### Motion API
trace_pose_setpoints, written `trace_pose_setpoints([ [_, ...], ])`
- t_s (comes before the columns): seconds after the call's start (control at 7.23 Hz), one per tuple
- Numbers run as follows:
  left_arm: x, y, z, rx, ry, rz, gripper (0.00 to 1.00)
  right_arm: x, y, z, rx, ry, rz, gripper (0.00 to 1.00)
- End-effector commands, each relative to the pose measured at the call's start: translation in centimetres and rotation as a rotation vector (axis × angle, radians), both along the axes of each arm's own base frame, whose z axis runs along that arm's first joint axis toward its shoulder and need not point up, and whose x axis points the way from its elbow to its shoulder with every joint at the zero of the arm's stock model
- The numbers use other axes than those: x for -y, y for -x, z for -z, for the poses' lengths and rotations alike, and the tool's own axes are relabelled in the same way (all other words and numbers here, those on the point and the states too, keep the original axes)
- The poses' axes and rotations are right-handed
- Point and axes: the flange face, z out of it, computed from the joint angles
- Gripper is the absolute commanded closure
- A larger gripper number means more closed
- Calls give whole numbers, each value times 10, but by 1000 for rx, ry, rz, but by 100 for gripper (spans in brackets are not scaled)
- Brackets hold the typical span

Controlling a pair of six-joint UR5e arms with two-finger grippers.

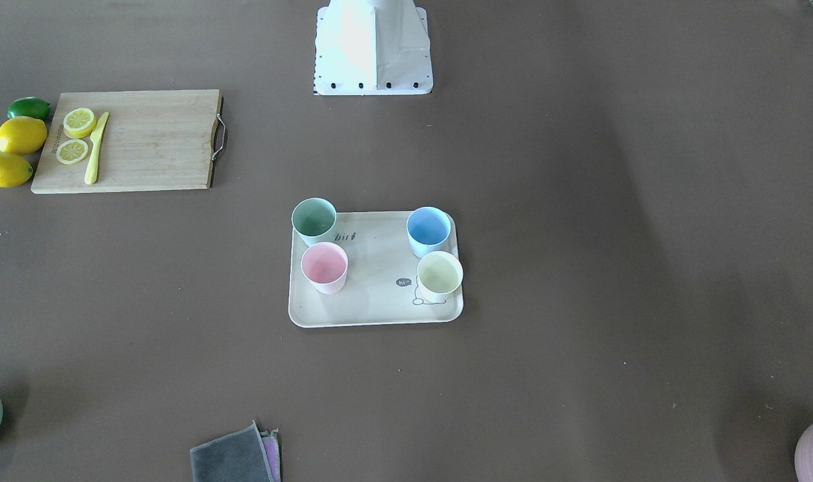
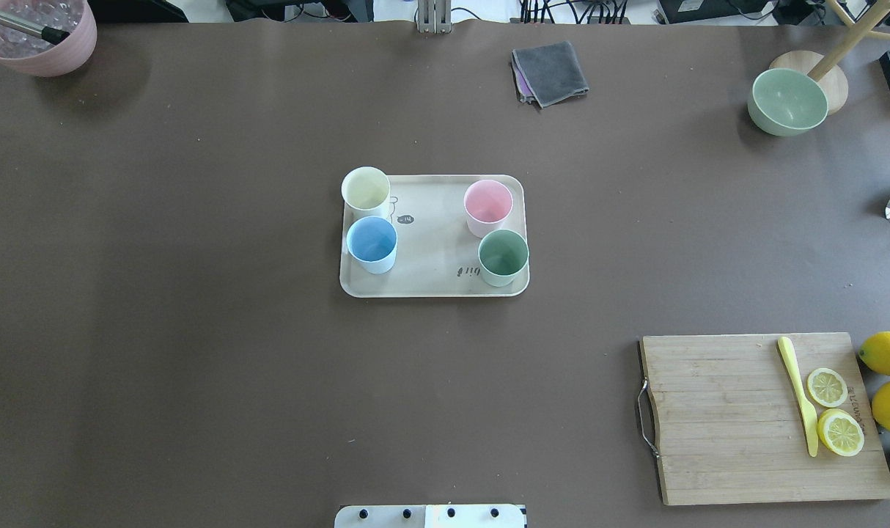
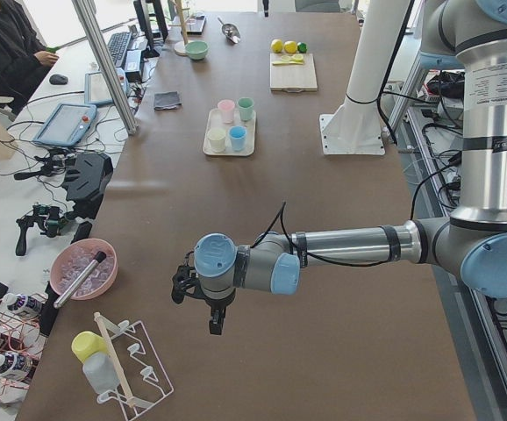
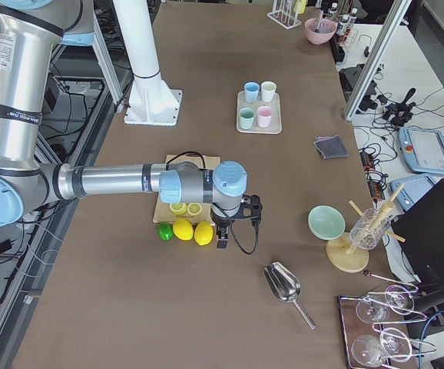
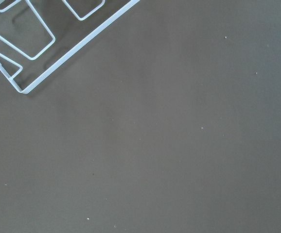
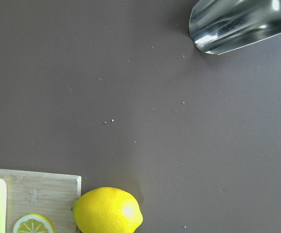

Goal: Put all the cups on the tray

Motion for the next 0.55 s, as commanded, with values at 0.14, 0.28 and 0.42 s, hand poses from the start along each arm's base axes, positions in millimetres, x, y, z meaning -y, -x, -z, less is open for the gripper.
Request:
trace_pose_setpoints([
  [0.14,-1,0,-7,-1,13,0,2,-11,-21,-18,-7,-7,-2,0],
  [0.28,-1,0,-7,1,13,0,2,-12,-22,-19,-7,-2,-2,0],
  [0.42,-1,0,-7,1,13,0,2,-12,-21,-19,-5,-2,-2,0],
])
